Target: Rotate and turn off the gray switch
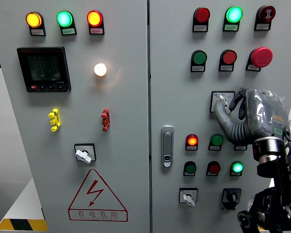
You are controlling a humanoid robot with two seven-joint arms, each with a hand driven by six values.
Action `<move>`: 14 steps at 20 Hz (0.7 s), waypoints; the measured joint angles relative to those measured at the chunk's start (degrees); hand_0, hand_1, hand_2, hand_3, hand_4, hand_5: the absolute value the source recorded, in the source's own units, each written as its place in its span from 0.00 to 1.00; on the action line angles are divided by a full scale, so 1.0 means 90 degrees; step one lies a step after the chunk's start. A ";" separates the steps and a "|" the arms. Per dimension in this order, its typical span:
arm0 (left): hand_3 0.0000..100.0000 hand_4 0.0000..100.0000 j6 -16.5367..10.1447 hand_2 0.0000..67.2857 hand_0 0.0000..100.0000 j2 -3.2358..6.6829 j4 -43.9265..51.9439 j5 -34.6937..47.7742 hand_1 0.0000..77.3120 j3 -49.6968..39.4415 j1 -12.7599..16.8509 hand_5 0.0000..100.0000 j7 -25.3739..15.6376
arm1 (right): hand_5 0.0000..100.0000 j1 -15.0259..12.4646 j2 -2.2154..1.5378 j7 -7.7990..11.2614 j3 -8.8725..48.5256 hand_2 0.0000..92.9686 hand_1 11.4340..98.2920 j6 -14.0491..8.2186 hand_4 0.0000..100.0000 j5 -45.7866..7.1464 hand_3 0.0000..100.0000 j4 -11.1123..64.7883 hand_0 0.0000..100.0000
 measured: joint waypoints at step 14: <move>0.19 0.08 0.0000 0.20 0.85 0.0000 0.0000 0.0001 0.00 0.0000 -0.0001 0.11 0.0000 | 1.00 -0.0001 0.0008 0.0000 -0.0003 0.73 0.32 -0.0013 1.00 0.0001 0.94 0.0022 0.67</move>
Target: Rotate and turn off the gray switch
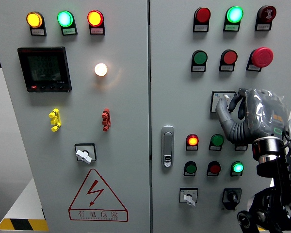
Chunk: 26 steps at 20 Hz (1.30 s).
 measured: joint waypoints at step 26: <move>0.19 0.08 0.0000 0.20 0.85 0.0000 0.0000 0.0000 0.00 -0.0001 0.0000 0.11 0.0000 | 0.32 -0.1582 -0.0190 0.0602 0.0217 0.21 0.29 0.0343 0.15 -0.0244 0.27 0.2640 0.49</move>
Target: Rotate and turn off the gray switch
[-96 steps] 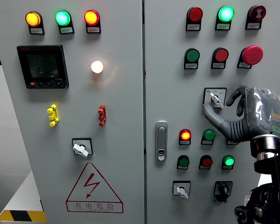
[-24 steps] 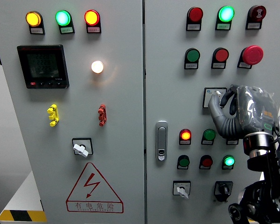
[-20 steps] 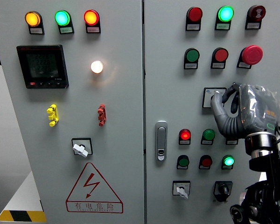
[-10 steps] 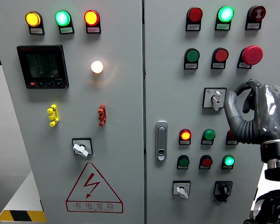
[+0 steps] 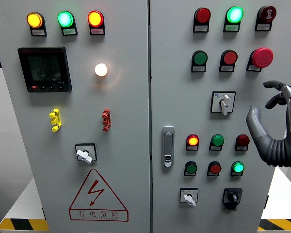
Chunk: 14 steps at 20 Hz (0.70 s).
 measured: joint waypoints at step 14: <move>0.19 0.08 0.0000 0.20 0.85 0.0000 0.0000 0.0000 0.00 0.0000 0.0000 0.11 0.0001 | 0.20 -0.0623 -0.0099 0.0607 0.0191 0.10 0.28 -0.0052 0.09 -0.0222 0.14 0.0568 0.00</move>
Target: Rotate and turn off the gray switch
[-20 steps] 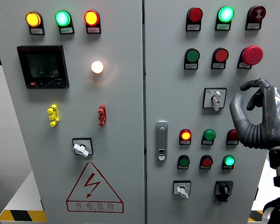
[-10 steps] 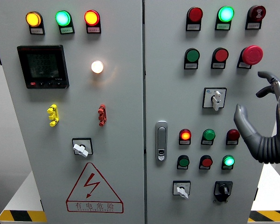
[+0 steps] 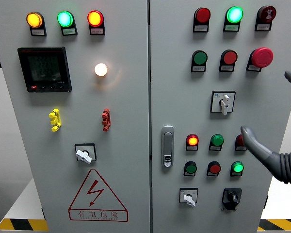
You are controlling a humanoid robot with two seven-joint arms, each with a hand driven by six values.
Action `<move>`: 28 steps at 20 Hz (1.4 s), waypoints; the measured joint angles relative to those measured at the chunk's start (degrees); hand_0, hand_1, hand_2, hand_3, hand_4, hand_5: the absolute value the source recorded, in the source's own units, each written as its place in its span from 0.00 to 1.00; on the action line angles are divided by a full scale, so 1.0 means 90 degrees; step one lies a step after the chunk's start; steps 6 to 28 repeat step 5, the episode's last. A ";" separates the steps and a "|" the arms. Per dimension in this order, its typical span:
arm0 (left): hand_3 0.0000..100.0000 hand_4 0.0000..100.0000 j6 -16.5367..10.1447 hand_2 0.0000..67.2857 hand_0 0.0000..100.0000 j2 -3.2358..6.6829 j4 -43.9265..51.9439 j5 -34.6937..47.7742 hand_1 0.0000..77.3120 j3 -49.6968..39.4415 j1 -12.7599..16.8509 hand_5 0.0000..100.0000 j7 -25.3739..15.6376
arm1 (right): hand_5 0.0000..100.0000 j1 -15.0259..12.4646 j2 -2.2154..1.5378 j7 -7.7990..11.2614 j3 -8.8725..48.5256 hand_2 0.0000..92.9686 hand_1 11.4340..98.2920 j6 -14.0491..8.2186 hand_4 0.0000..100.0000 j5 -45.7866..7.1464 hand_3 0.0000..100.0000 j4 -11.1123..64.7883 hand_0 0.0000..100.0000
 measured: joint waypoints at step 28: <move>0.19 0.08 0.0000 0.20 0.85 0.0000 0.0000 0.0000 0.00 0.0000 0.0000 0.11 0.0000 | 0.20 -0.0028 0.0012 0.0027 -0.0011 0.10 0.29 -0.0004 0.08 -0.0009 0.14 0.0137 0.00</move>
